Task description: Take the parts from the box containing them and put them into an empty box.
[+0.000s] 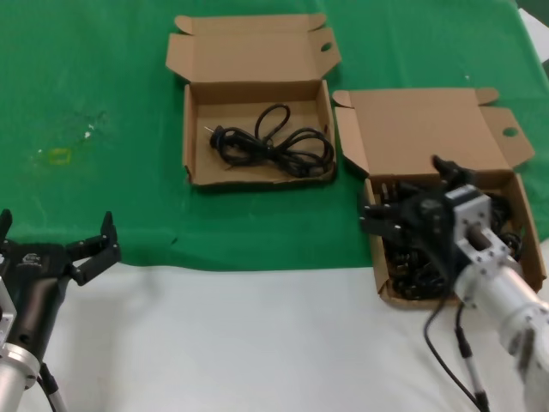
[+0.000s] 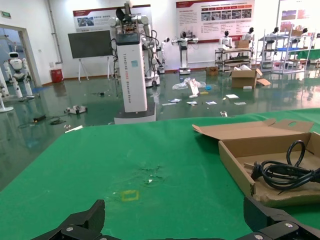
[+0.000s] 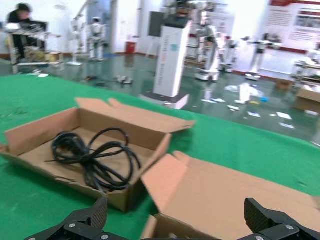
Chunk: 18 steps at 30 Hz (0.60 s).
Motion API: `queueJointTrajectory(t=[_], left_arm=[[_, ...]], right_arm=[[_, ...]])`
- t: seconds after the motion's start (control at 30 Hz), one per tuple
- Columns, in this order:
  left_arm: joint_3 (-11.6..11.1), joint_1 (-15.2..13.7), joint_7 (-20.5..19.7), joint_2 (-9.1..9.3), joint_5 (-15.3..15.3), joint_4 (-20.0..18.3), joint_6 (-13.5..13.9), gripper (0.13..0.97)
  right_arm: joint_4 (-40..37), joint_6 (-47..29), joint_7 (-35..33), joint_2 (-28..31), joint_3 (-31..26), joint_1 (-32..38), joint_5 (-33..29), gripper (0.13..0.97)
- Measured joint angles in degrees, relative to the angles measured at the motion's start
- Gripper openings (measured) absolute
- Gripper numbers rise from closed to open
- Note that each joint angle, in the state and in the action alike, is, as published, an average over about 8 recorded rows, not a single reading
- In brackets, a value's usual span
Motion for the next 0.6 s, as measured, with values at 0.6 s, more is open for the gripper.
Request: queueJointTrajectory(t=[0.6], left_arm=[[0.0, 0.0, 0.0, 0.0, 0.0, 0.0, 0.0, 0.966]], right_arm=[[14.0, 7.7, 3.6, 2.6, 5.1, -13.5, 5.1, 0.966]])
